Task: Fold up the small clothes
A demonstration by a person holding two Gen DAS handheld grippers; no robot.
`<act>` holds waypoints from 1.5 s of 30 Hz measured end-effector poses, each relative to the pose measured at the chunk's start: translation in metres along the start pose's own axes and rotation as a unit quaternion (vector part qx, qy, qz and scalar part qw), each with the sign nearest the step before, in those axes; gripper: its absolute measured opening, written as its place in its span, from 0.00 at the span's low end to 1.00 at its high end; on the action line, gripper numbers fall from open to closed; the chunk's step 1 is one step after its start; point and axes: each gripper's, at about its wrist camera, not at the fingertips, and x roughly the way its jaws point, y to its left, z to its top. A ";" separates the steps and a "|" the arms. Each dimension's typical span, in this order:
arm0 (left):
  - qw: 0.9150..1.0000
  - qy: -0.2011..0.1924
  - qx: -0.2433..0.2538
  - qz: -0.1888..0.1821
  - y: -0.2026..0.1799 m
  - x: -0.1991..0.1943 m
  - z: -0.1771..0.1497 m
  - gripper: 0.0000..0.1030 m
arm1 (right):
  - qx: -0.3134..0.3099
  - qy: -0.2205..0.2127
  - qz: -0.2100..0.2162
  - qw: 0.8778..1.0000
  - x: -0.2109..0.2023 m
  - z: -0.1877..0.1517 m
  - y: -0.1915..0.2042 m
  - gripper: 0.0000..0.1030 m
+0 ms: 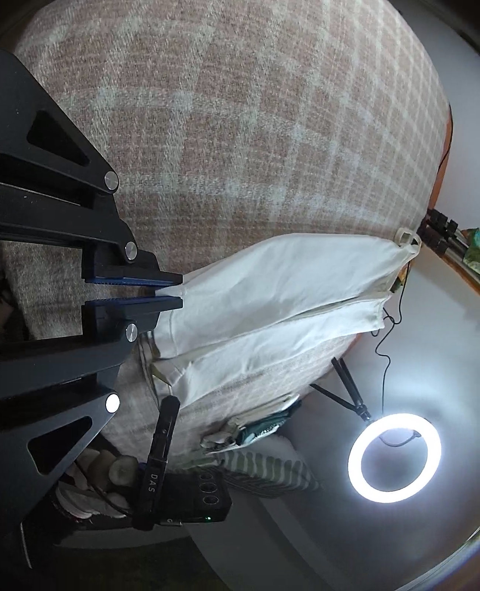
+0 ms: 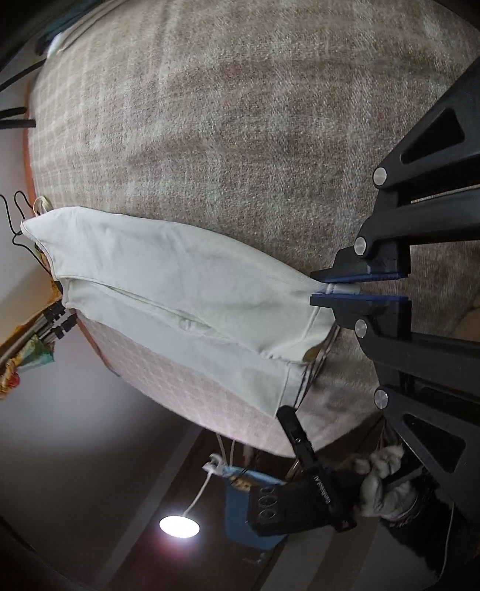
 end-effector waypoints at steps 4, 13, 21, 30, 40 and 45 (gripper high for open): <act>1.000 -0.009 -0.014 -0.022 -0.002 -0.005 0.009 0.03 | 0.012 -0.021 0.022 0.999 -0.011 0.006 -0.001 0.03; 0.998 -0.043 -0.014 -0.039 -0.014 -0.013 0.046 0.03 | 0.026 -0.058 0.043 0.997 -0.027 0.028 0.005 0.03; 0.998 -0.063 -0.019 -0.026 -0.009 0.000 0.097 0.03 | 0.044 -0.078 0.035 0.995 -0.021 0.070 0.004 0.03; 0.998 -0.065 -0.024 0.000 0.001 0.034 0.133 0.03 | 0.083 -0.074 0.016 0.994 0.008 0.119 -0.018 0.03; 0.998 -0.053 -0.028 0.036 0.015 0.065 0.146 0.03 | 0.115 -0.064 0.012 0.991 0.030 0.141 -0.034 0.03; 0.997 -0.052 -0.005 0.057 0.011 0.069 0.149 0.03 | 0.124 -0.060 0.012 0.990 0.033 0.142 -0.041 0.04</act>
